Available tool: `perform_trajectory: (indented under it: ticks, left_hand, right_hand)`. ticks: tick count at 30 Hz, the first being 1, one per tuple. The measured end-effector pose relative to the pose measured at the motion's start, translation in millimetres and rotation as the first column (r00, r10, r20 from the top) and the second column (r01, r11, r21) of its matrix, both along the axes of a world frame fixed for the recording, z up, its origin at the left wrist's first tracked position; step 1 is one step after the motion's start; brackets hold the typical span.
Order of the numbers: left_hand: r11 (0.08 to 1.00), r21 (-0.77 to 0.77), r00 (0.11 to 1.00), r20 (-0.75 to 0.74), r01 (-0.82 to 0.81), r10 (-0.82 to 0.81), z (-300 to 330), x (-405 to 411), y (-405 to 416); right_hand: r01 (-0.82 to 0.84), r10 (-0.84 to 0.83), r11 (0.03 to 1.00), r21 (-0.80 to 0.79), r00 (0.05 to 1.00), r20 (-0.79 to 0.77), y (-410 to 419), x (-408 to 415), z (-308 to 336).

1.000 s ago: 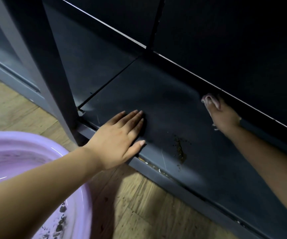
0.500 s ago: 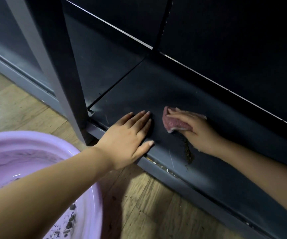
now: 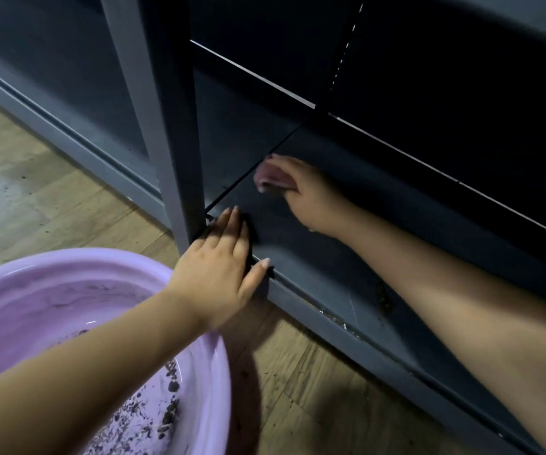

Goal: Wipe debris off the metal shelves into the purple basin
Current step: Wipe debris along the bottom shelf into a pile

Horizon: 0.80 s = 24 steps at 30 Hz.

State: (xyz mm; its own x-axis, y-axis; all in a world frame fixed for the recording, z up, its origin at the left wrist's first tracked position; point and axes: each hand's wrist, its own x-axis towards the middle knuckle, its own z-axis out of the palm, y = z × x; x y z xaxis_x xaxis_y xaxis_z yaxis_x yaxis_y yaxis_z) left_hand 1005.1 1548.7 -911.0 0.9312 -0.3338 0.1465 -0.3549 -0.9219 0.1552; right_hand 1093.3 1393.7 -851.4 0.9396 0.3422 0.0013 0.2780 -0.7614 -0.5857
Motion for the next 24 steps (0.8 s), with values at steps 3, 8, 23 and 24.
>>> perform_trajectory:
  ticks: [3,8,23,24]
  left_hand:
    - [1.0,-0.009,1.0,-0.025,0.017,-0.017,2,0,0]
    - [0.999,-0.012,0.991,-0.129,0.03,-0.031,5,-1,6]
    - [0.991,0.028,0.986,0.103,0.131,-0.133,-5,-8,24]
    - [0.99,0.029,0.983,0.115,0.139,-0.142,-4,-10,26]
  right_hand:
    - [-0.045,0.04,0.981,-0.19,0.999,-0.029,19,9,-7]
    - [-0.152,0.166,0.933,-0.327,0.986,0.016,-15,-14,-13]
    - [-0.105,0.108,0.983,-0.15,0.994,0.011,-13,-27,0]
    - [-0.112,0.116,0.985,-0.134,0.993,0.025,0,-22,2]
